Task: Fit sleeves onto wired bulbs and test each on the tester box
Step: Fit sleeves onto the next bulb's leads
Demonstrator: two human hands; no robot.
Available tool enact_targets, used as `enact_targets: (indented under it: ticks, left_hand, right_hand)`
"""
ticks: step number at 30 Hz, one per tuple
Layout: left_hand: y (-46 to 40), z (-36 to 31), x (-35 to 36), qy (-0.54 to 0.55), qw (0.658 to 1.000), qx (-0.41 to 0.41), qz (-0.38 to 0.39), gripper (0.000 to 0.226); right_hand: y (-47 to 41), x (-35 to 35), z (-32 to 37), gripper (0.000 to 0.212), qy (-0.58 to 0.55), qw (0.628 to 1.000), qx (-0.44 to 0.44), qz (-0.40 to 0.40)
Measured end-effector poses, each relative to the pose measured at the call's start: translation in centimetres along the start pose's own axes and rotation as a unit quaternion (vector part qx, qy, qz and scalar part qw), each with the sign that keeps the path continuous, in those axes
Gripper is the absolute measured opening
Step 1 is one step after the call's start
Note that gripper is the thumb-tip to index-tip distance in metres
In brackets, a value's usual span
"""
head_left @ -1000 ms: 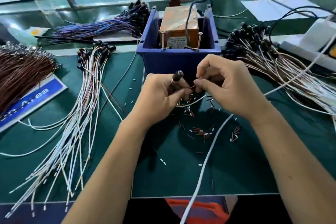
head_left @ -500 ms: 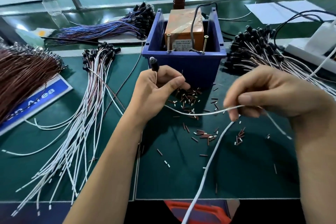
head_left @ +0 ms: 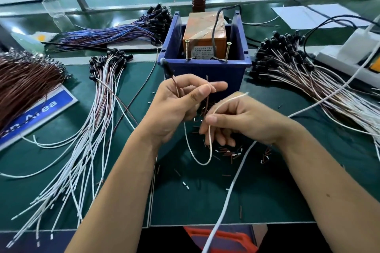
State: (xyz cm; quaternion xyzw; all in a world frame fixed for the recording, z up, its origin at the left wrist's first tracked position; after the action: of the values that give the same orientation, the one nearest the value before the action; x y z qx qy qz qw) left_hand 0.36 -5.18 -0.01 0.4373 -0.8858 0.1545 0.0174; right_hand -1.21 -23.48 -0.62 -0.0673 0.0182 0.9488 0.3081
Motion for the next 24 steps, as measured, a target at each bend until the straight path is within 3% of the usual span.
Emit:
enact_targets:
  ticks: [3,8,15,21,24]
  left_hand:
    - [0.0,0.1,0.3,0.012,1.000,-0.005,-0.011,0.011]
    - [-0.1,0.3,0.4,0.006,0.999,-0.037,-0.006,0.020]
    - [0.3,-0.3,1.0,-0.005,0.998,-0.058,0.031,0.023]
    - [0.0,0.2,0.8,0.002,0.999,-0.039,0.013,0.017]
    - [-0.1,0.7,-0.1,0.021,0.998,-0.047,-0.027,0.021]
  right_hand:
    - [-0.5,0.3,-0.3,0.033,-0.011,1.000,0.020,-0.017]
    - [-0.5,0.4,-0.5,0.035,-0.050,0.996,0.055,-0.039]
    - [-0.5,0.8,-0.4,0.036,-0.079,0.993,0.085,-0.026]
    - [-0.1,0.9,-0.2,0.040,-0.045,0.995,0.094,0.006]
    - [0.9,-0.3,0.2,0.035,-0.009,0.995,0.073,-0.067]
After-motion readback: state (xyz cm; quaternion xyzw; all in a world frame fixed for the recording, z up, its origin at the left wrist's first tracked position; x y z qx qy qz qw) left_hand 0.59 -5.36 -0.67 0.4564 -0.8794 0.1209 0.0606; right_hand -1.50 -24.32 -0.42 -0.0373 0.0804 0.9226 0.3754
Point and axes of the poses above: each hand's wrist, its own y-axis away from the middle knuckle, its own x-axis out of the palm, z = x × y, the point moved 2 cm from there along -y, towards the middle knuckle, and after that the axes turned 10 degrees about z, right-handed, at the moved point
